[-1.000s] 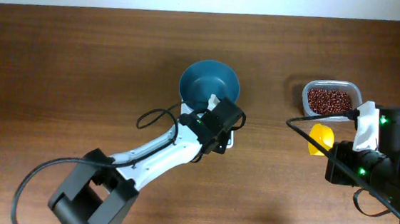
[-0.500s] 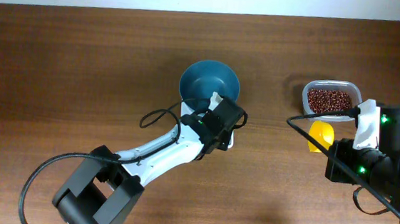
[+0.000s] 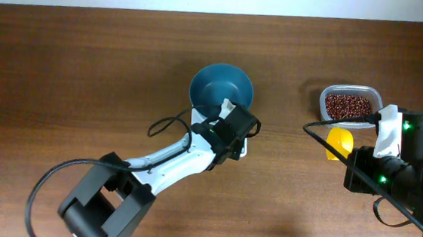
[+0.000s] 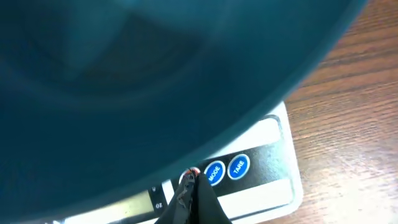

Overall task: Scoop item into bowl and weigh 50g on scale
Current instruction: 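Press scale button with left gripper, then pull left arm back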

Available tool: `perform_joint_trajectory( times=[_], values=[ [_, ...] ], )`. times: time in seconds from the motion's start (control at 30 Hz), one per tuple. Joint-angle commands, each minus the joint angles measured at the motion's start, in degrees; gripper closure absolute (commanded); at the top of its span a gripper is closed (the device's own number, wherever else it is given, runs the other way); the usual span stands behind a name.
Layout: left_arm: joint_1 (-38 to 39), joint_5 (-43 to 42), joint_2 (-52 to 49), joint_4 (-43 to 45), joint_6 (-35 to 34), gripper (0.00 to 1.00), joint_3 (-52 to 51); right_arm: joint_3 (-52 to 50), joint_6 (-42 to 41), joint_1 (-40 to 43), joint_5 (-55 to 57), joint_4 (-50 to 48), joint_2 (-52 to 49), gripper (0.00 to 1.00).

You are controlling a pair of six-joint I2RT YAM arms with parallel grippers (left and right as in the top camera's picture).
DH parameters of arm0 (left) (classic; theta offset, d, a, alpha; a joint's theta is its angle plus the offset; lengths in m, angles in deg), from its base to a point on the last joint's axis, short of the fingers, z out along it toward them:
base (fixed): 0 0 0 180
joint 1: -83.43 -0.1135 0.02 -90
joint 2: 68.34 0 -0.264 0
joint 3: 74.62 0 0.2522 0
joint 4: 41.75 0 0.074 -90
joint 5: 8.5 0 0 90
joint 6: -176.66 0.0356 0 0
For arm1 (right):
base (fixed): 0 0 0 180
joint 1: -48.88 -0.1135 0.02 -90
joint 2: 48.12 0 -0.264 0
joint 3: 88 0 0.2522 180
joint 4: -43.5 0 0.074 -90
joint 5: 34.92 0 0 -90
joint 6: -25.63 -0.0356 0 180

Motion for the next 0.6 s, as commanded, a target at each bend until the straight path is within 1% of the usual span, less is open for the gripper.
perform_joint_trajectory(
  times=[0.0, 0.57],
  values=[
    [0.2, 0.85, -2.45, 0.5, -0.52, 1.0, -0.55, -0.2, 0.63, 0.48, -0.72, -0.28, -0.07, 0.96],
    [0.2, 0.9, -3.02, 0.85, -0.5, 1.0, -0.57, -0.2, 0.63, 0.48, -0.72, -0.37, -0.07, 0.96]
  ],
)
